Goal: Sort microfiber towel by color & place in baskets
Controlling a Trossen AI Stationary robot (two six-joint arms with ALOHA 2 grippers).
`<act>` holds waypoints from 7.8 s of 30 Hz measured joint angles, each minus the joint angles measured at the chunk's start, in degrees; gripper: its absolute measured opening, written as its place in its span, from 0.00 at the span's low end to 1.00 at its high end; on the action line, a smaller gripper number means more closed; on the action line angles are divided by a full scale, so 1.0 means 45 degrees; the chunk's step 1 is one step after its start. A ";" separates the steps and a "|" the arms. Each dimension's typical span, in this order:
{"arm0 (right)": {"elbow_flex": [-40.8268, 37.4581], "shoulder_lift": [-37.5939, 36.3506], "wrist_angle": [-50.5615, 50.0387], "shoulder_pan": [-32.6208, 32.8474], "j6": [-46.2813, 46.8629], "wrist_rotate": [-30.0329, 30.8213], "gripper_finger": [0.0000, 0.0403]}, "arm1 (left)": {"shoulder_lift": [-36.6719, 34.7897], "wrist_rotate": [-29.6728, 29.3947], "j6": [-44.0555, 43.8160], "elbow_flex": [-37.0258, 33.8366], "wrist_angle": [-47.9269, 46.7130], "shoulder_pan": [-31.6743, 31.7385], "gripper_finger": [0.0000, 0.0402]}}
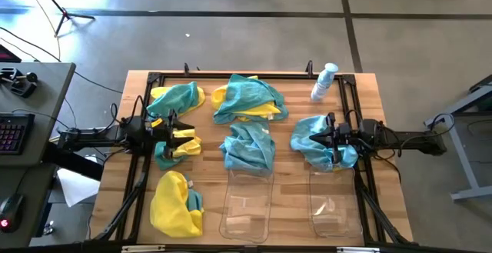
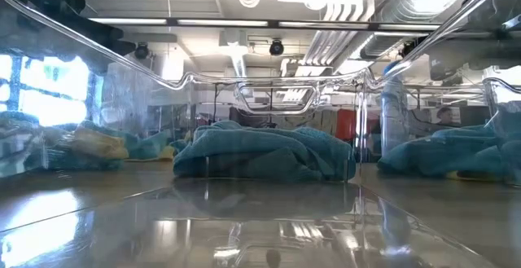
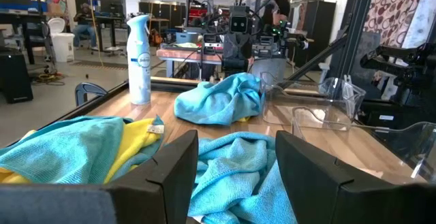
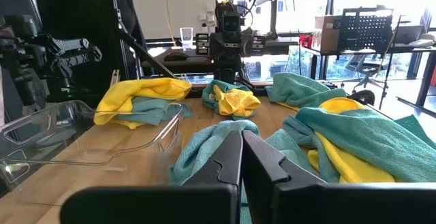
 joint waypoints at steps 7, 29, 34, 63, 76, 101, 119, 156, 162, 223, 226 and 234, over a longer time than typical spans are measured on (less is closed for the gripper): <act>0.0002 -0.0002 -0.0003 -0.0002 0.0003 -0.0002 0.00 | 0.0004 0.0000 0.0000 0.0002 0.0002 0.0002 0.46; -0.0001 0.0001 -0.0003 0.0001 0.0003 0.0001 0.00 | 0.0004 0.0000 0.0000 0.0001 0.0002 0.0002 0.46; 0.0000 -0.0003 -0.0003 -0.0003 0.0003 0.0001 0.00 | 0.0004 0.0000 0.0000 0.0004 0.0004 0.0000 0.46; 0.0001 -0.0003 -0.0003 -0.0001 0.0003 0.0000 0.00 | 0.0000 0.0000 0.0000 0.0000 0.0004 0.0004 0.46; 0.0001 -0.0003 -0.0003 -0.0003 0.0003 0.0001 0.00 | 0.0000 0.0000 0.0000 0.0004 0.0000 0.0004 0.46; 0.5250 0.5915 -0.1266 -0.0004 0.0908 0.3433 0.00 | 0.0003 0.0000 0.0000 0.0004 0.0000 0.0003 0.46; 1.7440 1.9074 -0.9324 -0.0665 0.1166 0.3378 0.11 | 0.0003 0.0000 0.0000 0.0002 0.0000 0.0000 0.46; 2.2267 2.7551 -1.3128 -0.0261 0.4553 0.2207 0.44 | 0.0003 0.0000 0.0000 0.0000 0.0000 0.0000 0.46; 2.1766 2.7605 -1.3504 -0.0261 0.5840 0.2443 0.42 | 0.0004 0.0000 0.0000 0.0004 0.0000 0.0000 0.46; 2.9856 2.3216 -1.4504 0.7005 0.5392 0.6806 0.00 | 0.0000 -0.0005 0.0000 0.0004 0.0009 0.0004 0.46; 2.9856 2.3782 -1.4543 0.7068 0.5394 0.6822 0.00 | 0.0000 -0.0005 0.0000 0.0002 0.0003 0.0000 0.46; 2.9851 2.5706 -1.5956 0.7098 0.6035 0.5689 0.00 | 0.0004 0.0000 0.0000 0.0004 0.0000 0.0004 0.46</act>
